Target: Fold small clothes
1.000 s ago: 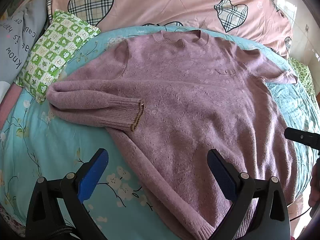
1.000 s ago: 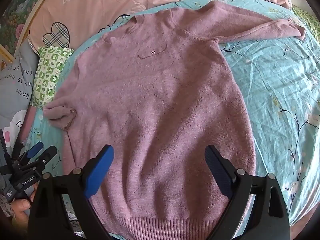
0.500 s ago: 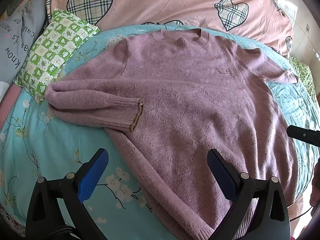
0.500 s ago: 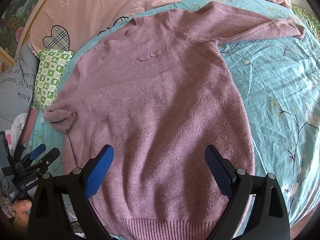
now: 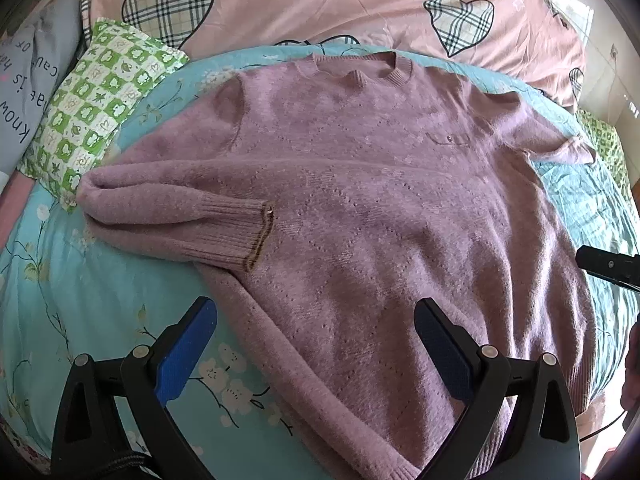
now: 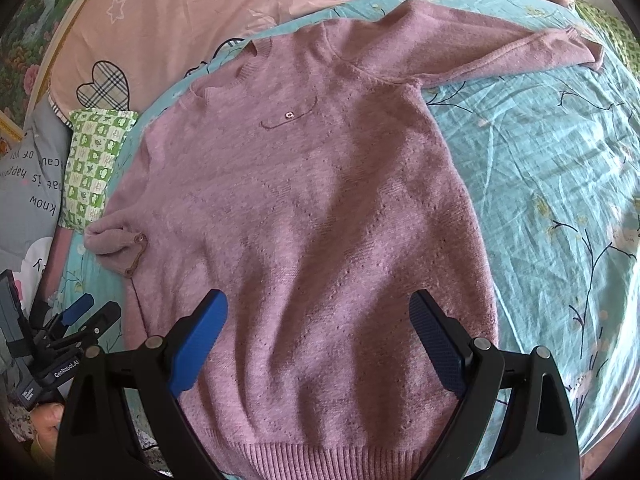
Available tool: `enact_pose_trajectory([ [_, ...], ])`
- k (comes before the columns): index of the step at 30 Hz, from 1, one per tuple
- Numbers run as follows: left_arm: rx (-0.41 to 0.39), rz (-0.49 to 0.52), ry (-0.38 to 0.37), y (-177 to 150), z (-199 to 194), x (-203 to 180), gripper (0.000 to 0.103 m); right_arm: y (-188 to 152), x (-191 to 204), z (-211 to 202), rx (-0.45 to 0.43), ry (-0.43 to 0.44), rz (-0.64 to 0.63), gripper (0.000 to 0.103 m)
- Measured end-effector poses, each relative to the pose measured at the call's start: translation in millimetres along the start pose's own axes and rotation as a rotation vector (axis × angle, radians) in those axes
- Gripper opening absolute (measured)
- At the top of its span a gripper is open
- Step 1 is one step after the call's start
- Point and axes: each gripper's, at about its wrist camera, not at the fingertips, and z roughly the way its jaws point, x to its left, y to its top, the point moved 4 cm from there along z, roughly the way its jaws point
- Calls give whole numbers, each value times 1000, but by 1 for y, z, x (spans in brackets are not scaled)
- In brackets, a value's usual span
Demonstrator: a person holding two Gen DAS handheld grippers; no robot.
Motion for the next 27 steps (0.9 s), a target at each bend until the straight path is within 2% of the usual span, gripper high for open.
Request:
enact_pose_trajectory([
  [3, 15, -21, -26, 2, 3, -1, 99, 2, -4, 0, 0, -3, 10, 92],
  [8, -18, -4, -2, 9, 6, -4, 99, 8, -15, -3, -9, -9, 40, 92],
  [11, -8, -12, -2, 15, 9, -3, 99, 16, -24, -5, -18, -23, 56, 92],
  [14, 2, -33, -46, 22, 12, -3, 99, 27, -39, -10, -34, -42, 85, 92],
  [19, -31, -26, -56, 43, 15, -10, 99, 52, -78, -21, -81, -72, 163, 92],
  [27, -24, -14, 15, 83, 35, -16, 99, 120, -159, -47, -184, -164, 296, 92],
])
